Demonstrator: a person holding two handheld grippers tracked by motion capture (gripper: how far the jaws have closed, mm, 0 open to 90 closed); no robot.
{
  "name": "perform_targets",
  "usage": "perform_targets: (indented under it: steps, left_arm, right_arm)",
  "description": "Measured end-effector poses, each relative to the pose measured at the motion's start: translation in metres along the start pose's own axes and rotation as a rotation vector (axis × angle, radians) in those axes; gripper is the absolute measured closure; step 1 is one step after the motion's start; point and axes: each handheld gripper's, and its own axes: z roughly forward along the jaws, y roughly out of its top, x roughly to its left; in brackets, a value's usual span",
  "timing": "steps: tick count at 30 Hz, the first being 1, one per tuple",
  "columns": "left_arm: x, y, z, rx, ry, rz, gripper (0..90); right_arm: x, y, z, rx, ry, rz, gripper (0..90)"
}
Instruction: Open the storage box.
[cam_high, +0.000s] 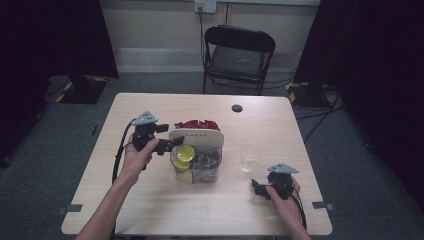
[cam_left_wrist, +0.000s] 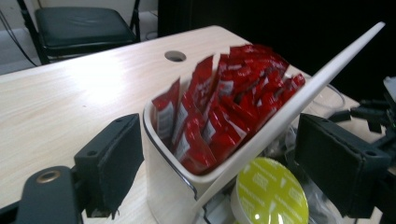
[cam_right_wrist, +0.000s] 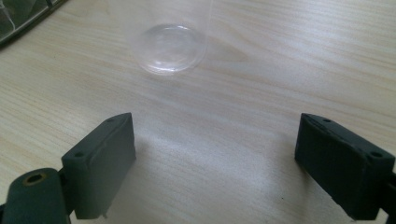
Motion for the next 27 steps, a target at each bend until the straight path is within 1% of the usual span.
perform_targets:
  steps: [2,4,5,8,10,11,12,13,15,16,17,18,23,26,27]
  left_arm:
    - [-0.001,0.000,0.002,0.006,0.005,-0.004,15.4]
    - [-0.001,0.000,0.002,0.002,0.009,0.000,15.4]
    - [0.000,-0.002,0.003,0.001,0.014,-0.014,15.3]
    - [0.003,-0.004,0.004,0.010,0.026,-0.016,15.3]
    - [0.007,-0.005,0.004,0.002,0.029,-0.038,15.3]
    - [0.009,-0.006,0.004,-0.001,0.038,-0.044,15.3]
    - [0.012,-0.006,0.003,-0.016,0.046,-0.055,15.3]
    - [0.012,-0.006,0.003,-0.016,0.046,-0.055,14.9]
    - [0.014,-0.006,0.003,-0.024,0.033,-0.065,15.0]
    - [0.014,-0.006,0.003,-0.023,0.036,-0.062,13.1]
    - [0.014,-0.006,0.003,-0.025,0.039,-0.070,13.1]
    - [0.014,-0.006,0.003,-0.025,0.038,-0.070,12.8]
    - [0.014,-0.007,0.002,-0.016,0.042,-0.069,13.1]
    - [0.014,-0.008,0.003,-0.009,0.041,-0.071,13.2]
    - [0.014,-0.007,0.004,-0.010,0.038,-0.067,13.1]
  right_arm:
    - [0.000,0.000,0.000,0.000,0.000,0.000,11.7]
    - [0.000,0.000,0.000,0.000,0.000,0.000,11.7]
    - [0.000,0.000,0.000,0.000,0.000,0.000,11.7]
    - [0.000,0.000,0.000,0.000,0.000,0.000,11.7]
    - [0.000,0.000,0.000,0.000,0.000,-0.001,11.7]
    - [0.000,0.000,0.000,0.000,0.001,-0.001,11.7]
    - [0.000,0.000,0.000,0.000,0.001,-0.001,11.7]
    - [0.000,0.000,0.000,0.000,0.001,-0.001,11.7]
    - [0.000,0.000,0.000,0.000,0.001,-0.001,11.7]
    - [0.000,0.000,0.000,0.000,0.000,-0.001,11.7]
    - [0.000,0.000,0.000,0.000,0.000,-0.001,11.7]
    - [0.000,0.000,0.000,0.000,0.001,-0.001,11.7]
    - [0.000,0.000,0.000,0.000,0.002,-0.001,11.8]
    - [-0.001,0.000,0.000,0.001,0.009,-0.004,12.5]
    - [-0.001,0.001,-0.001,0.009,0.015,-0.005,13.0]
